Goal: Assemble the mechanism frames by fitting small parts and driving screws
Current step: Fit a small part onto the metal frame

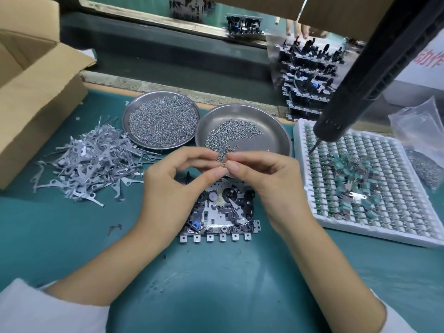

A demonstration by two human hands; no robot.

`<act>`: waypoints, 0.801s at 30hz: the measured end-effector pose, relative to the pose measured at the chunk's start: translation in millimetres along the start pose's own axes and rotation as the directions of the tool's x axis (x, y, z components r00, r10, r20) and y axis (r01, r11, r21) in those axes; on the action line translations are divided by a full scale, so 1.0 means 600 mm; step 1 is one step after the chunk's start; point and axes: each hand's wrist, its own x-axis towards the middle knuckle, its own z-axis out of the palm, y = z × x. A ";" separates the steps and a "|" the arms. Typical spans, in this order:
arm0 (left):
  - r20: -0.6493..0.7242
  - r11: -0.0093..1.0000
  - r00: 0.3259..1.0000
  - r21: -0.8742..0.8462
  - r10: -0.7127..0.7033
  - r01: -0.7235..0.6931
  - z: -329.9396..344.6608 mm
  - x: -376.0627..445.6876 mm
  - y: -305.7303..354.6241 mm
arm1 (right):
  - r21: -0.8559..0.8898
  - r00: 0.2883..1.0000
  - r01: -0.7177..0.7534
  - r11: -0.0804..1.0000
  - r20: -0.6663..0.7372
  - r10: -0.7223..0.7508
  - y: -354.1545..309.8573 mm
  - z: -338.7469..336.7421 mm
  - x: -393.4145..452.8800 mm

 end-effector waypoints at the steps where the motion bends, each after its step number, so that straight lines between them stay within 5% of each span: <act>1: 0.002 1.000 1.000 0.001 0.000 0.000 0.000 0.000 0.000 | -0.007 1.000 0.004 1.000 0.006 -0.004 -0.001 -0.001 0.000; 18: 0.054 1.000 0.998 0.006 0.026 -0.026 -0.004 -0.001 0.001 | -0.094 0.984 0.074 0.993 0.166 -0.057 -0.004 -0.024 0.007; 24: 0.254 0.995 0.967 -0.099 0.001 0.025 -0.001 -0.006 0.011 | -0.094 0.896 -0.124 0.988 0.418 0.152 -0.017 -0.056 0.016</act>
